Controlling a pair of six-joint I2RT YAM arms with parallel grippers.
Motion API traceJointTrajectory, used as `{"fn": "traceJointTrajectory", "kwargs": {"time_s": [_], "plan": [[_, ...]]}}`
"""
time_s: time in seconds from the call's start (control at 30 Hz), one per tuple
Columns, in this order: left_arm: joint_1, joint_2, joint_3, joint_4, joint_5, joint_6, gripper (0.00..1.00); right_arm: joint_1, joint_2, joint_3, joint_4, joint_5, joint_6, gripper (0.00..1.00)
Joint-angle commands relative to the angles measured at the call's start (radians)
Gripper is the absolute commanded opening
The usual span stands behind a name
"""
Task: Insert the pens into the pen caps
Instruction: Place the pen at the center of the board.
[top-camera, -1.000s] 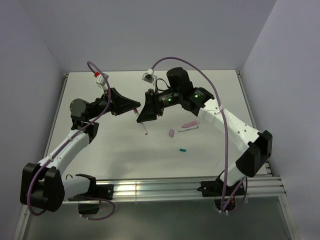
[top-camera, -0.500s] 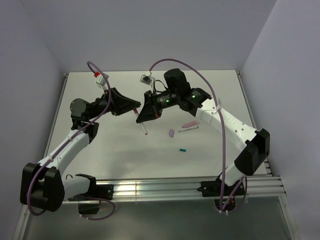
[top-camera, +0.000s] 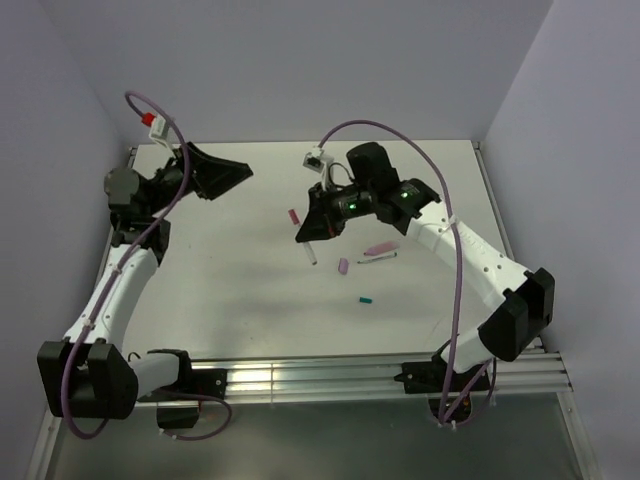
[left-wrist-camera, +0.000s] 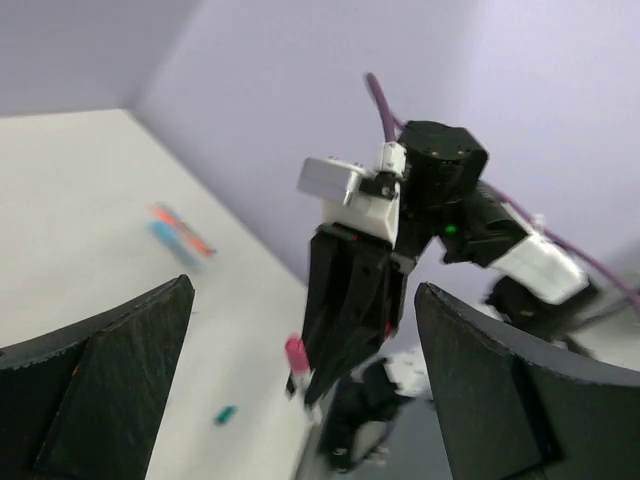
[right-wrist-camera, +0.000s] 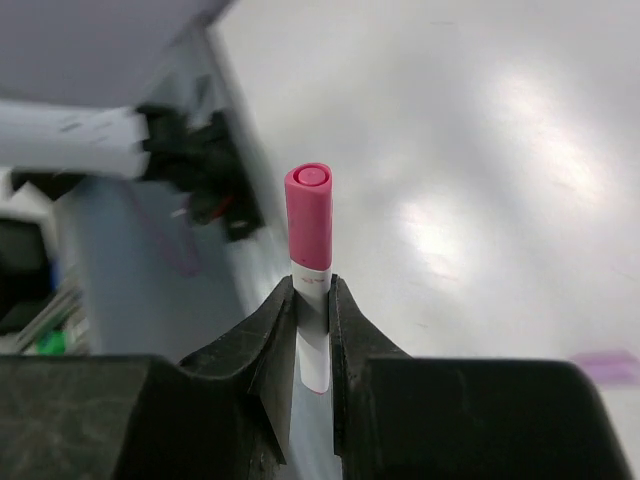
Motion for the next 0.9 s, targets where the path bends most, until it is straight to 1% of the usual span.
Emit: {"fn": "traceJointTrajectory", "kwargs": {"time_s": [0.0,0.03,0.07,0.13,0.17,0.23,0.3,0.37,0.43,0.47,0.57,0.7,0.87], "plan": [[0.072,-0.022,0.141,-0.35,-0.029,0.277,0.99,-0.14,-0.015,0.004,-0.116,0.173,-0.101,0.0],[0.077,-0.019,0.174,-0.537,-0.053,0.43,0.99,-0.167,-0.007,0.006,-0.13,0.212,-0.118,0.0],[0.078,-0.01,0.24,-0.626,-0.125,0.498,1.0,-0.193,0.002,0.007,-0.156,0.252,-0.15,0.0],[0.078,-0.005,0.277,-0.776,-0.19,0.616,1.0,-0.27,0.044,0.01,-0.171,0.341,-0.184,0.0],[0.077,-0.008,0.294,-0.804,-0.252,0.64,0.99,-0.296,0.062,0.013,-0.181,0.375,-0.202,0.0],[0.077,-0.016,0.297,-0.846,-0.334,0.68,1.0,-0.373,0.121,0.021,-0.181,0.428,-0.216,0.0],[0.078,-0.025,0.288,-0.86,-0.411,0.684,0.99,-0.448,0.198,0.051,-0.19,0.438,-0.219,0.0],[0.078,-0.009,0.299,-0.903,-0.436,0.706,0.99,-0.486,0.257,0.091,-0.193,0.456,-0.219,0.0],[0.078,0.01,0.314,-0.952,-0.404,0.739,0.99,-0.514,0.321,0.125,-0.198,0.482,-0.218,0.0],[0.077,0.011,0.31,-0.955,-0.4,0.743,1.0,-0.532,0.387,0.165,-0.199,0.496,-0.212,0.0],[0.077,-0.005,0.258,-0.909,-0.393,0.728,0.99,-0.569,0.52,0.257,-0.224,0.525,-0.203,0.0],[0.077,-0.001,0.244,-0.92,-0.405,0.718,0.99,-0.594,0.625,0.332,-0.225,0.577,-0.206,0.0],[0.077,-0.004,0.23,-0.924,-0.394,0.72,0.99,-0.626,0.683,0.357,-0.233,0.631,-0.215,0.0]]}}
